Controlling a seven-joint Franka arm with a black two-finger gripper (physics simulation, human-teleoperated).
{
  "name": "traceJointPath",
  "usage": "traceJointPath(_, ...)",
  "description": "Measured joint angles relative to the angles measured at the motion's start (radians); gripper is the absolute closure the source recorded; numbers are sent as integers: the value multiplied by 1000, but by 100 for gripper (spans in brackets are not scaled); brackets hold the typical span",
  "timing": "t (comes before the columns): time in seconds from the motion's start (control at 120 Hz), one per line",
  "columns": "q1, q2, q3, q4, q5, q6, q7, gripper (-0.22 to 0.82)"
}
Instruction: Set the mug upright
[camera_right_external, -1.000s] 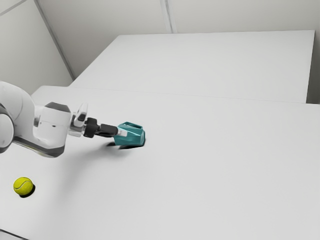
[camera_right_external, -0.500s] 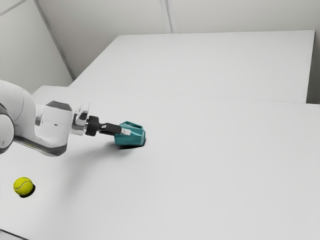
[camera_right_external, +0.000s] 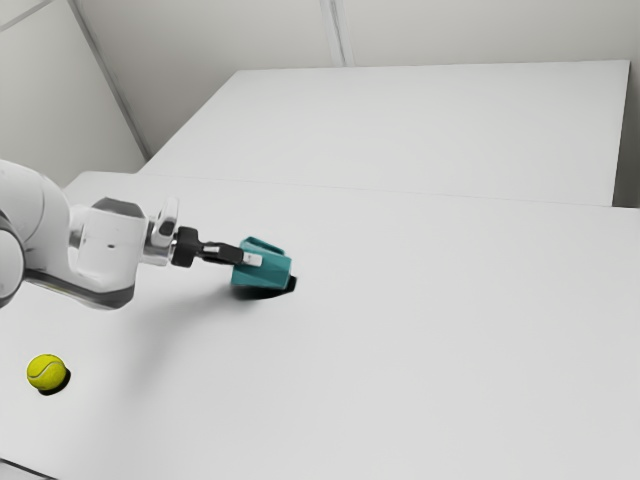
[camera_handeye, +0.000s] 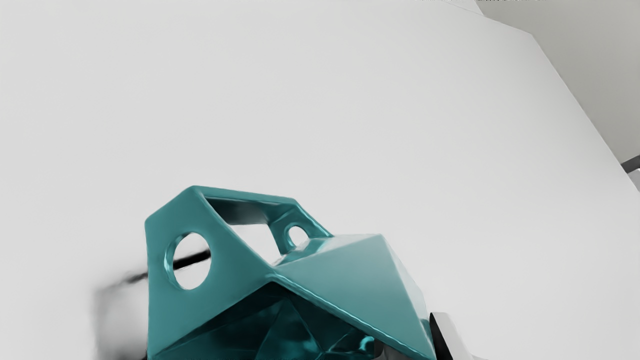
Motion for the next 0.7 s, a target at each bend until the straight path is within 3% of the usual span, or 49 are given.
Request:
traceJointPath(0.275,-29,-76,-2,0,27,12,-8,78)
traceJointPath(0.45,-40,-134,-19,16,194,41,-68,78)
traceJointPath(0.7,-30,-233,-92,20,531,73,-233,79)
